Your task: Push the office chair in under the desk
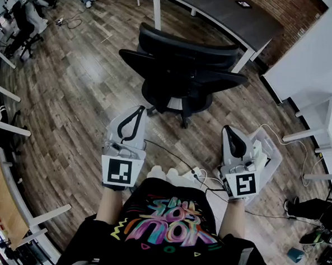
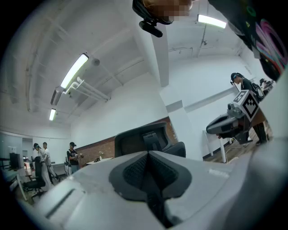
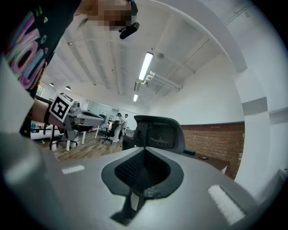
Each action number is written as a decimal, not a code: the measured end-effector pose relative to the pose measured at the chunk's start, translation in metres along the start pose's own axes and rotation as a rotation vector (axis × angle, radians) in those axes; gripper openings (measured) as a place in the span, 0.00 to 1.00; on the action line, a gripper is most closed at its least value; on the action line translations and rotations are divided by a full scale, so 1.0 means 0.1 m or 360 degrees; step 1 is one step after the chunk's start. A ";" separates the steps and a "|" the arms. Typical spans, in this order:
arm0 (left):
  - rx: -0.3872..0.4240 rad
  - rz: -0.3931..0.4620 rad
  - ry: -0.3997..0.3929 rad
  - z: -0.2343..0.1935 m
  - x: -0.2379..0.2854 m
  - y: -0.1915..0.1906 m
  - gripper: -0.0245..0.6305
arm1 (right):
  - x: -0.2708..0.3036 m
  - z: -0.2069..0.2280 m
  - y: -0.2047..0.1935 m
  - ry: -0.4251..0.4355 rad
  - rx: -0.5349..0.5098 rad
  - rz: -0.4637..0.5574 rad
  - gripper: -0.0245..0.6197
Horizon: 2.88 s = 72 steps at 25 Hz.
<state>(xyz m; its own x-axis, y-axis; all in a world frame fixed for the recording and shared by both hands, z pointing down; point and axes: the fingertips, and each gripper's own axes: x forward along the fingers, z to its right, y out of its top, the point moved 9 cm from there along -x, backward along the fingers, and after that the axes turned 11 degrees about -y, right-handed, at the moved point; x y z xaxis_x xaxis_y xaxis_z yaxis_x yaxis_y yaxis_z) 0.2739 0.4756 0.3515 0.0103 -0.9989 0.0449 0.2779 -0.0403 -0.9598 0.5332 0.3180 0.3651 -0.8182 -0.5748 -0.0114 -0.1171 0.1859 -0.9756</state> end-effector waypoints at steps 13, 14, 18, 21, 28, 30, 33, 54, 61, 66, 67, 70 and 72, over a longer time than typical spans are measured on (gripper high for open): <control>-0.0030 -0.0044 0.0055 0.11 -0.01 0.00 0.04 | -0.11 0.17 0.05 -0.0042 -0.0077 0.0038 0.04; -0.0027 -0.0055 0.0072 0.11 -0.01 0.00 0.04 | -0.10 0.20 0.04 -0.0035 -0.0074 0.0048 0.04; 0.0013 -0.0084 0.0082 0.12 0.04 0.00 0.04 | -0.07 0.35 0.00 -0.0037 -0.0074 0.0109 0.04; 0.0070 -0.0095 0.0075 0.14 0.02 -0.05 0.06 | -0.07 0.38 -0.03 -0.0041 -0.0115 0.0104 0.04; 0.0145 -0.0177 0.0057 -0.07 0.11 -0.17 0.13 | 0.21 0.46 -0.06 -0.0006 -0.0194 0.0148 0.13; 0.0195 -0.0197 0.0041 -0.17 0.21 -0.20 0.16 | 0.34 0.55 -0.10 0.0004 -0.0224 0.0092 0.17; 0.0260 -0.0236 0.0022 -0.36 0.32 -0.29 0.19 | 0.55 0.59 -0.12 0.0021 -0.0280 0.0046 0.25; 0.0689 -0.0518 -0.0215 -1.37 1.26 -0.92 0.44 | 1.65 0.67 -0.42 0.0024 -0.0647 -0.0167 0.41; 0.0859 -0.0680 -0.0312 -1.48 1.53 -1.12 0.53 | 1.79 0.77 -0.57 0.0059 -0.0793 -0.0303 0.42; 0.0962 -0.0679 -0.0322 -1.53 1.65 -1.16 0.52 | 1.80 0.80 -0.60 0.0084 -0.0779 -0.0277 0.42; 0.0969 -0.0671 -0.0323 -1.54 1.67 -1.16 0.51 | 1.80 0.80 -0.60 0.0091 -0.0778 -0.0279 0.42; 0.0985 -0.0663 -0.0349 -1.59 1.70 -1.13 0.47 | 1.84 0.80 -0.57 0.0133 -0.0818 -0.0276 0.42; 0.0988 -0.0670 -0.0374 -1.61 1.72 -1.12 0.47 | 1.88 0.81 -0.56 0.0181 -0.0847 -0.0289 0.42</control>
<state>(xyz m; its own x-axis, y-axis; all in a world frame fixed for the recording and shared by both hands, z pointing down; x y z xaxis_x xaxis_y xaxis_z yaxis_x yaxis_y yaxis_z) 0.0901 0.3050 0.4225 -0.0315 -0.8687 0.4943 0.7886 -0.3254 -0.5217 0.4313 0.1353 0.4000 -0.8105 -0.5511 0.1985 -0.5046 0.4849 -0.7144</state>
